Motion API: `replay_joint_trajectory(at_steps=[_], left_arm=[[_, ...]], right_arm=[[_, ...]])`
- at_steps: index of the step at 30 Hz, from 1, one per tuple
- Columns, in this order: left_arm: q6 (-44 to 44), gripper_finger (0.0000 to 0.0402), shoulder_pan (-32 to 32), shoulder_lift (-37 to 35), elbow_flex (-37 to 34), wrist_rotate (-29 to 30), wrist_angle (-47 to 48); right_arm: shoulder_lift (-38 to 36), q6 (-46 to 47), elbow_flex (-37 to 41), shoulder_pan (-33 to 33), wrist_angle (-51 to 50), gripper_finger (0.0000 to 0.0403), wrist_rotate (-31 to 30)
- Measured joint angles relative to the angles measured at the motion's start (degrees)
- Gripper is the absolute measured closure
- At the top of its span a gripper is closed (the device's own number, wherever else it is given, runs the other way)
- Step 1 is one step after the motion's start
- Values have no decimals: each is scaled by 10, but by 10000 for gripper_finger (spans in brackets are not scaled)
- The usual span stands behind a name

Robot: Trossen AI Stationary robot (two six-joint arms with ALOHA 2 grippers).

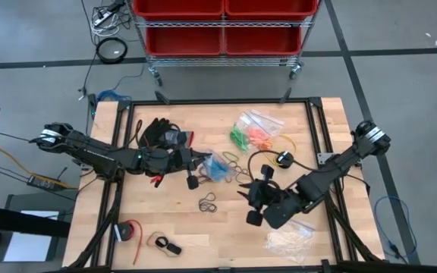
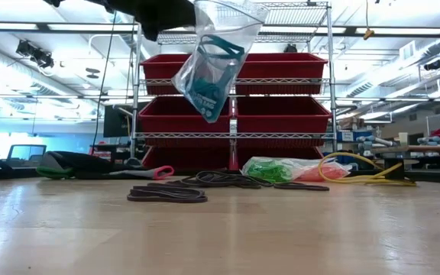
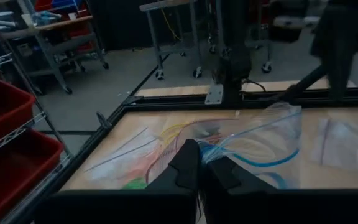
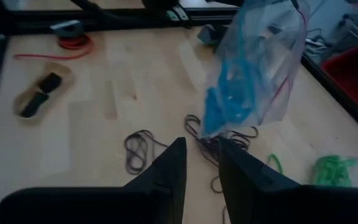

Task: Sort rubber bands
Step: Close the transparent zip bag

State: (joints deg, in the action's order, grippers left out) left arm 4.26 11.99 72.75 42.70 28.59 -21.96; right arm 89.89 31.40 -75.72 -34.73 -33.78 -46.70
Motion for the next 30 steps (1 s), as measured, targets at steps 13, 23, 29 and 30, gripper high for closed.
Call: replay_joint_trajectory(at_steps=[13,23,29,30], left_arm=[[-10,389,2,0,0,-79,-14],[-21,389,6,0,0,-79,-41],[-20,389,5,0,0,-79,-42],[-20,389,5,0,0,-79,-41]], right_arm=[[9,1,0,38,8,330,2],[9,-4,0,43,25,337,3],[9,-26,0,47,51,343,4],[9,-28,0,49,55,345,7]])
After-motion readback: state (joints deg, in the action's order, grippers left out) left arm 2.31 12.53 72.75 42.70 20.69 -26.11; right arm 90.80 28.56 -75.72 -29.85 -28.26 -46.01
